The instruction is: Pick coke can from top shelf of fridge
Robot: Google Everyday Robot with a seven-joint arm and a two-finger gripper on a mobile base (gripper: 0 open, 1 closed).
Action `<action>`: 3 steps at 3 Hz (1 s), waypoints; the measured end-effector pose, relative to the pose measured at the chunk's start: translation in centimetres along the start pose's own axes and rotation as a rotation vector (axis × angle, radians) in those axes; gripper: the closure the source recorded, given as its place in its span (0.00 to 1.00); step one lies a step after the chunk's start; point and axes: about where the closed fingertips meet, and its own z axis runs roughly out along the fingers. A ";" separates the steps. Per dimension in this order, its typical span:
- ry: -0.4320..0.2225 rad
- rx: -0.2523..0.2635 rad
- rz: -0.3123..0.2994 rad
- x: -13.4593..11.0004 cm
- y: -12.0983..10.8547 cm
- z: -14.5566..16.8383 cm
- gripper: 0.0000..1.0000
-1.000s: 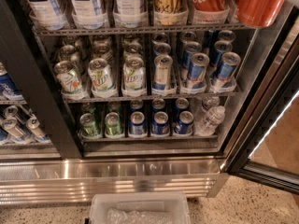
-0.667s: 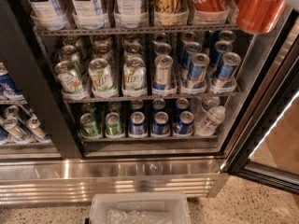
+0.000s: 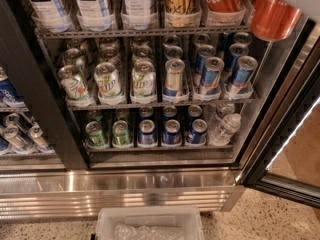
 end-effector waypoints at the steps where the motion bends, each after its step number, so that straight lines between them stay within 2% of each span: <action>1: 0.000 0.000 0.000 0.0 0.0 0.0 1.00; 3: 0.000 0.000 0.000 0.0 0.0 0.0 1.00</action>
Offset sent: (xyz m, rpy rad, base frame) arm -0.0329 0.0325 -0.0775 0.0425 0.1107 0.0603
